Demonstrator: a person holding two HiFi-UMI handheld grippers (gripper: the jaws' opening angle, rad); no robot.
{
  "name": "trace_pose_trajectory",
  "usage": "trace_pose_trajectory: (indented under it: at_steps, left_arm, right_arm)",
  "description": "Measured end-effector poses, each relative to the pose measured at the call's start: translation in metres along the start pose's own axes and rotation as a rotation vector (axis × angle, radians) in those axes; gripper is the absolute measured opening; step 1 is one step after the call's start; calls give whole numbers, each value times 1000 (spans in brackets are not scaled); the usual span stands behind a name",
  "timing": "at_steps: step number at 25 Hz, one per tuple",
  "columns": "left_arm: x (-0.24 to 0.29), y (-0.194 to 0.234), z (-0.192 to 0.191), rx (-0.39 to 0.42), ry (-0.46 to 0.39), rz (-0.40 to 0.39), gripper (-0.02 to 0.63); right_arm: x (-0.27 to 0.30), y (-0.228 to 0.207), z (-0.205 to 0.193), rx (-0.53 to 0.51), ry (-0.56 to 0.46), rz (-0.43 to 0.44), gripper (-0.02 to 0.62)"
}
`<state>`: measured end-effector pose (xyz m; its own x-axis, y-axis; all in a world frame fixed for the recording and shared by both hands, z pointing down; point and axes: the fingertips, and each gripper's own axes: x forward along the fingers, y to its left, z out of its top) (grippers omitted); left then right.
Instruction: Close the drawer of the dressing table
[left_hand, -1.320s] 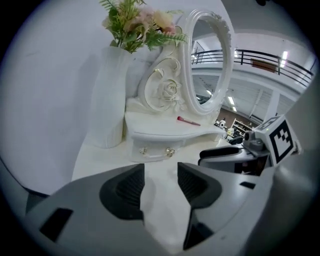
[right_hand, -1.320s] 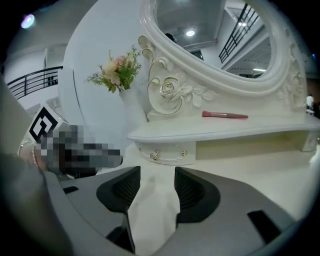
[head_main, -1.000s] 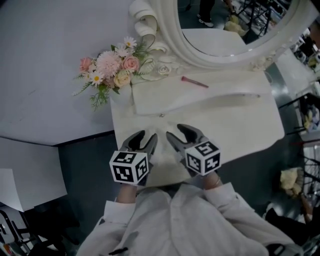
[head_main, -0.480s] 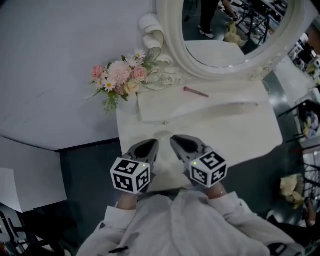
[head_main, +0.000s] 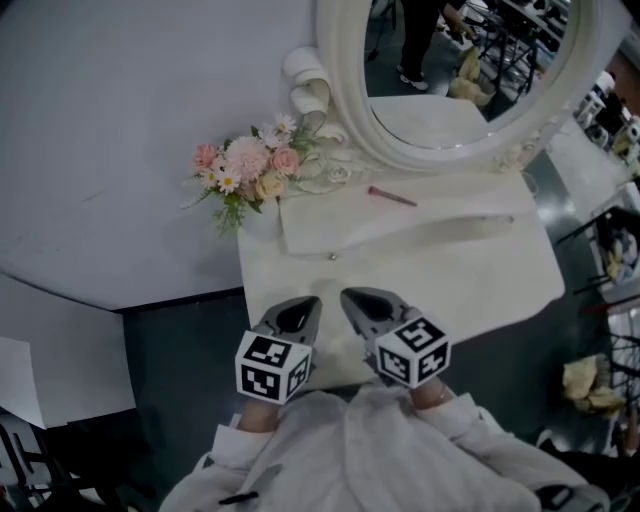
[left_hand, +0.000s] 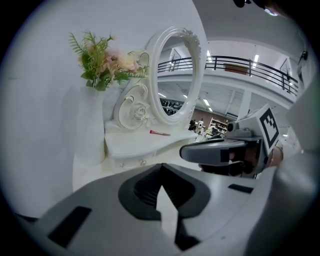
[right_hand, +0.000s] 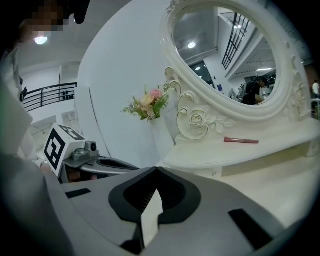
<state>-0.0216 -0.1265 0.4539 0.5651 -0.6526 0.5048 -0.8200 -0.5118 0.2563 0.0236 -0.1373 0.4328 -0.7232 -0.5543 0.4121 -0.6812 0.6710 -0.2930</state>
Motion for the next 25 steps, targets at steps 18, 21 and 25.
trace_pose_trajectory:
  at_steps: [18, 21, 25]
  left_arm:
    - [-2, -22, -2, 60, -23, -91, 6]
    - [0, -22, -4, 68, -5, -89, 6]
    - [2, -25, -7, 75, 9, -94, 6]
  right_arm:
    - [-8, 8, -13, -34, 1, -20, 7]
    - [-6, 8, -13, -34, -6, -15, 6]
    - [-7, 6, -10, -32, -18, -21, 6]
